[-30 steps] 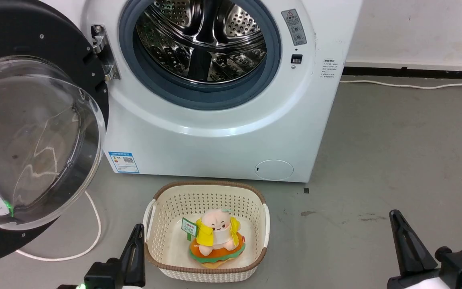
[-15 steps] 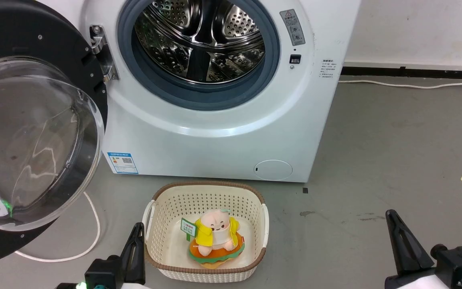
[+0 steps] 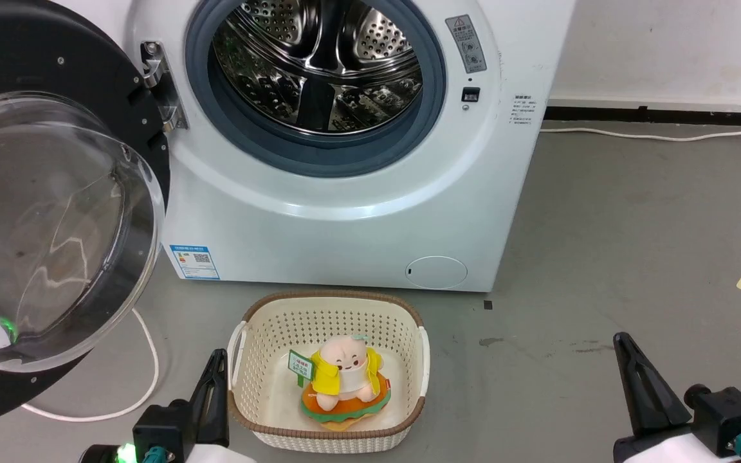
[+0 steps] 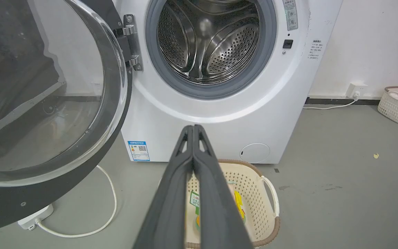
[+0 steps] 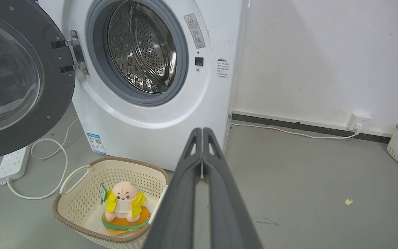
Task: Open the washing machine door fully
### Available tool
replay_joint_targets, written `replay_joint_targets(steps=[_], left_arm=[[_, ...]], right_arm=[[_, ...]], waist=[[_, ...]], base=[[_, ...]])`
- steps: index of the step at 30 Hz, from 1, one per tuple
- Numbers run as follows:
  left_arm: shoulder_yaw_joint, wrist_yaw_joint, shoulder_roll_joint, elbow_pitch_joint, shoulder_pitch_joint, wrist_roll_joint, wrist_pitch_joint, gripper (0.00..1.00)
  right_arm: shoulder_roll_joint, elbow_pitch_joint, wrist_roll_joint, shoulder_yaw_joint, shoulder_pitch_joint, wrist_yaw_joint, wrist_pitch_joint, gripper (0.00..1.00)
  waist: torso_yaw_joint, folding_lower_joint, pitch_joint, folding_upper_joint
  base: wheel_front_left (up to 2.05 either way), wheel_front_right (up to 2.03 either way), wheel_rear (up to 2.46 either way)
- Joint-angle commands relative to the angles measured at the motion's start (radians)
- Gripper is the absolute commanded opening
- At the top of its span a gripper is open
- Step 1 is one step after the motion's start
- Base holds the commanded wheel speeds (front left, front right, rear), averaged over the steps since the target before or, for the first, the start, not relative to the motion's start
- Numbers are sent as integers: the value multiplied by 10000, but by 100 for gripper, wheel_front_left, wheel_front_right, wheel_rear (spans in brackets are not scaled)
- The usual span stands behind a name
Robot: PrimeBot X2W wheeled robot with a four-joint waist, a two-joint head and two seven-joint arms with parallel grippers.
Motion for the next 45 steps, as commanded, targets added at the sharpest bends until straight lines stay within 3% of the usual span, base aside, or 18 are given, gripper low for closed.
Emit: replay_joint_targets(steps=[1, 45], left_arm=[[51, -51, -59, -54, -102, 85, 40, 0], [797, -598, -489, -309, -373, 834, 938, 0]], right_arm=[[17, 5, -17, 25, -111, 3, 44, 0], [36, 11, -145, 288, -445, 5, 896, 0]], waist=[[-2, -1, 0, 0], [-155, -1, -15, 0]], base=[[0, 0, 0], [0, 0, 0]])
